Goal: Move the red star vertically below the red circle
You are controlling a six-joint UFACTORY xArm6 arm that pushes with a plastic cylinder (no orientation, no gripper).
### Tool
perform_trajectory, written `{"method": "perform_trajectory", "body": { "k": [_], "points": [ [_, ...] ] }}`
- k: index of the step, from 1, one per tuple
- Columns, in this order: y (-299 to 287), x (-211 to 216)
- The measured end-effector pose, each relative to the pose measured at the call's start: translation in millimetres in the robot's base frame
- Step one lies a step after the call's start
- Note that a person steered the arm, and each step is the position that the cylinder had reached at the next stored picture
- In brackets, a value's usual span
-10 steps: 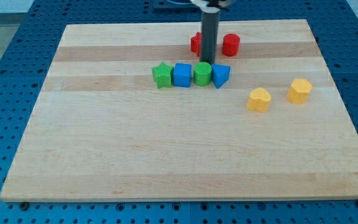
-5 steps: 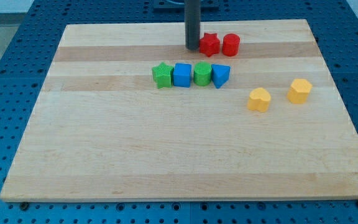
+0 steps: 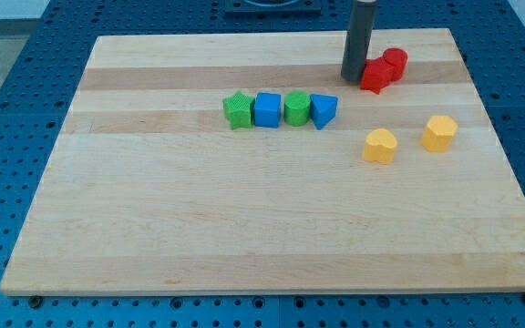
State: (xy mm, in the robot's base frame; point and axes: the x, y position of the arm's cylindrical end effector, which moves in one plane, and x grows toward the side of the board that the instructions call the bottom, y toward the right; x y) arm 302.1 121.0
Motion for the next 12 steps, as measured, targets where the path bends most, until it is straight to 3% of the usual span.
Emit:
{"method": "perform_trajectory", "body": {
  "k": [4, 9, 12],
  "points": [
    [9, 31],
    [54, 35],
    [79, 59]
  ]
}}
